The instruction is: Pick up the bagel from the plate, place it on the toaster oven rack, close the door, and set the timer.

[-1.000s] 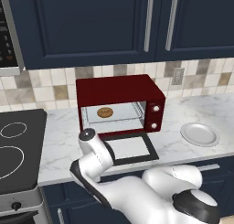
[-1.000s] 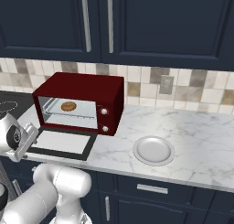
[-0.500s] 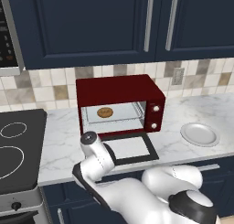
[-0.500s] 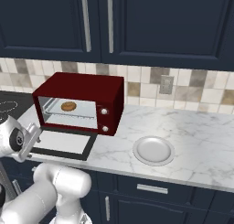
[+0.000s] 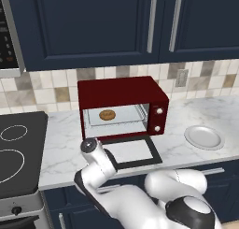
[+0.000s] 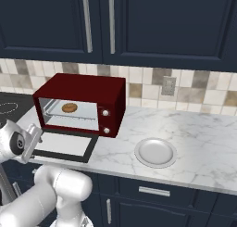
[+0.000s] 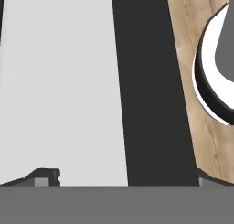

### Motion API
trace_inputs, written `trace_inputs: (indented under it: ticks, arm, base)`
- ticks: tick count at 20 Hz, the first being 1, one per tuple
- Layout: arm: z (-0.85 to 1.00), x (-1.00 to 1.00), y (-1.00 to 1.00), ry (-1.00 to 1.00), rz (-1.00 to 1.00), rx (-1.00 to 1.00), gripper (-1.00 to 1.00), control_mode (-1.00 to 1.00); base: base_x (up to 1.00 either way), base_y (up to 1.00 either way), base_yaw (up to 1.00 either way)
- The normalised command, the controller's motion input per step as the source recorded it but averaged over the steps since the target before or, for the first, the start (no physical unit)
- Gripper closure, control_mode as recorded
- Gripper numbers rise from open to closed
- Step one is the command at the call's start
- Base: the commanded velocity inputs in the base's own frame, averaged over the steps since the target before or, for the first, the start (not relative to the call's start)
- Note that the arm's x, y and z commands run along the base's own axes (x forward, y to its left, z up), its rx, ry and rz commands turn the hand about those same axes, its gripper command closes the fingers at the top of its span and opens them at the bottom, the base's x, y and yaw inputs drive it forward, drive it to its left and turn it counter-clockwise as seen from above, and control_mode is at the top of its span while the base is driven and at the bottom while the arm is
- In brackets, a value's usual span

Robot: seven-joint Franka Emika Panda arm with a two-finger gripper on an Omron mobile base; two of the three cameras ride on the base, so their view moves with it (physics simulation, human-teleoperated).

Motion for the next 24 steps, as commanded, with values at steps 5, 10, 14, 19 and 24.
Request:
trace_inputs:
  ticks: [5,10,14,19,24]
  arm:
    - [0.35,0.14,0.1,-0.16,-0.18,0.0,-1.0,-1.0]
    - [0.73,0.04,0.03,-0.2,-0.17,0.0,-1.0,-1.0]
    - [0.73,0.12,0.01,-0.23,-0.16,0.0,-1.0,-1.0]
    - [0.37,0.24,0.05,-0.21,-0.13,0.0,-1.0,-1.0]
    - [0.08,0.29,0.12,-0.19,-0.09,0.0,-1.0,-1.0]
  base:
    - [0.0,0.0,0.0]
    - [0.0,0.0,0.0]
    - [0.0,0.0,0.0]
    - [0.0,0.0,0.0]
    - [0.0,0.0,0.0]
